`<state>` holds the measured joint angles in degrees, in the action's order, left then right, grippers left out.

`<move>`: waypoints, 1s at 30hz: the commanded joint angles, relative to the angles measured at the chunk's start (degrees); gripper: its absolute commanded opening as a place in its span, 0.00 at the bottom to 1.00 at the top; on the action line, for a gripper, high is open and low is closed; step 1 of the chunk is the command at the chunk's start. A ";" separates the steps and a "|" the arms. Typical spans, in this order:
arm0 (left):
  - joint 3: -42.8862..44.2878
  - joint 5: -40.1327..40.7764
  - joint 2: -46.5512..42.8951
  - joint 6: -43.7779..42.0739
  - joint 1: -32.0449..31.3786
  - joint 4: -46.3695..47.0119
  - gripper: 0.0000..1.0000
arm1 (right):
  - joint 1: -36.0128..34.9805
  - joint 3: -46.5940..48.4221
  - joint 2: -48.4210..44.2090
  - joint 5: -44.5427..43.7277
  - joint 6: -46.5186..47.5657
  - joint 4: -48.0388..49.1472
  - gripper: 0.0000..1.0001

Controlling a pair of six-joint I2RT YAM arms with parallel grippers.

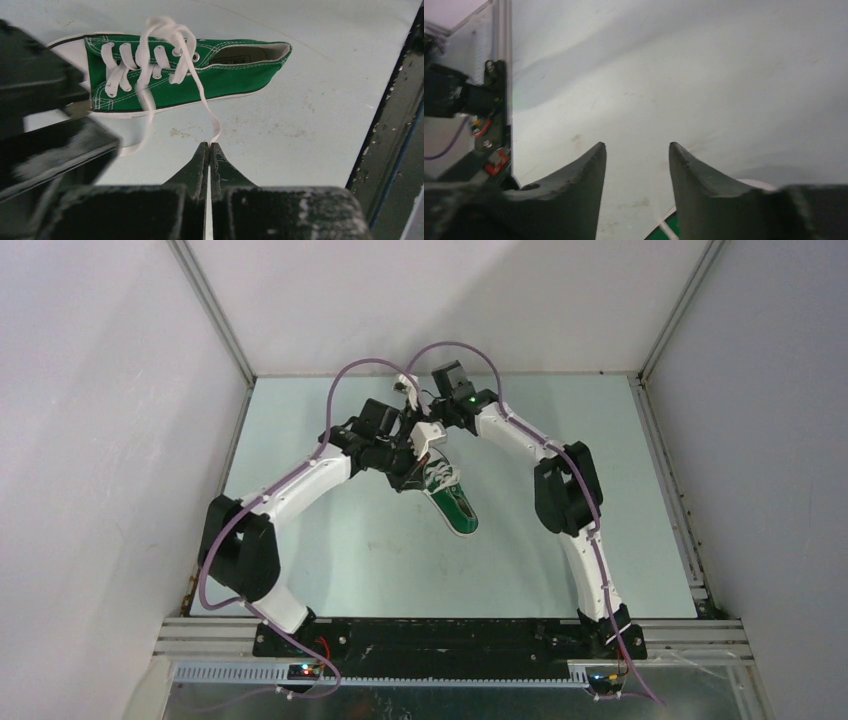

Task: Tie the shoes
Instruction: Tie the shoelace on the shoe.

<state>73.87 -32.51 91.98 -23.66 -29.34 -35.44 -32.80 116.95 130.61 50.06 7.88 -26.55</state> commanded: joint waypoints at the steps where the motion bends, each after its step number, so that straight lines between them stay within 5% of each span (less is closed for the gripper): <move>1: -0.19 0.71 -2.43 -4.01 -0.56 1.39 0.00 | 3.97 -4.57 -4.94 6.63 -7.46 3.98 0.57; 9: 10.00 0.55 4.18 -0.66 -2.10 2.55 0.00 | 16.93 -14.82 -16.59 0.15 -7.42 1.22 0.64; 13: 16.65 -1.19 8.84 1.08 -3.20 2.89 0.01 | 18.09 -25.76 -21.87 -13.56 -2.79 -4.32 0.63; 18: 22.59 -1.38 15.02 5.23 -5.12 5.13 0.01 | 17.71 -40.71 -25.12 -13.89 -3.12 -5.35 0.59; 22: 23.73 1.24 15.46 7.39 -5.20 5.61 0.00 | 17.05 -43.99 -26.08 -12.18 -2.48 -4.93 0.59; 30: 16.97 4.82 7.46 -2.81 -3.42 -4.39 0.00 | 14.44 -44.61 -23.83 -11.40 1.90 -6.65 0.58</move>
<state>94.00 -29.91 106.72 -21.37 -34.00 -34.37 -16.43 71.40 106.08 38.13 6.52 -33.30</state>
